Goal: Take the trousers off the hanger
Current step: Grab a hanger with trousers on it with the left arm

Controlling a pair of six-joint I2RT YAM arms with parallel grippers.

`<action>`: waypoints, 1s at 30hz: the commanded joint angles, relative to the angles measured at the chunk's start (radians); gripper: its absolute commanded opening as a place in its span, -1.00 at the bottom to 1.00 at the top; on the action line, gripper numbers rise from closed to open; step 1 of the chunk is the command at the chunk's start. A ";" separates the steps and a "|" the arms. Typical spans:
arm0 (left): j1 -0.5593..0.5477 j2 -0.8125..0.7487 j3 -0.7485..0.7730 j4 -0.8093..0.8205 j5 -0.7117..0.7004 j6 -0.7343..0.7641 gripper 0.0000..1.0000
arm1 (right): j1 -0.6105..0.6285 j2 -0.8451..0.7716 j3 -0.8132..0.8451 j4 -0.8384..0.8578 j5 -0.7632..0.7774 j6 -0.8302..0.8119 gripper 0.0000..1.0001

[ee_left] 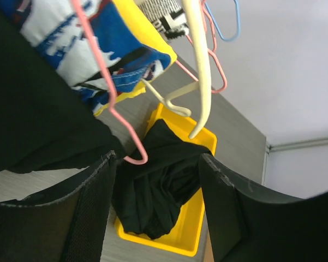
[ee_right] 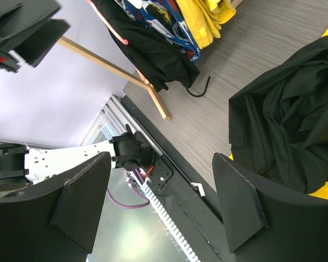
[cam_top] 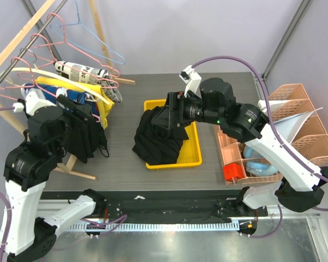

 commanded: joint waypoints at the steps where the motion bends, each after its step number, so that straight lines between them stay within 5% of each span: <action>1: 0.002 -0.063 0.009 -0.005 -0.119 -0.049 0.31 | 0.003 -0.002 0.020 0.008 -0.004 -0.048 0.61; 7: 0.002 0.025 0.093 -0.109 -0.217 -0.040 0.34 | 0.003 0.038 0.024 0.011 -0.059 -0.052 0.61; 15: 0.012 0.031 0.015 0.011 -0.228 -0.024 0.36 | 0.005 0.043 0.007 0.032 -0.058 -0.059 0.61; 25: 0.362 0.043 -0.144 0.233 0.078 0.045 0.37 | 0.001 0.033 0.004 0.038 -0.065 -0.071 0.61; 30: 0.424 0.048 -0.154 0.295 0.137 0.039 0.29 | 0.001 0.033 -0.008 0.038 -0.059 -0.074 0.61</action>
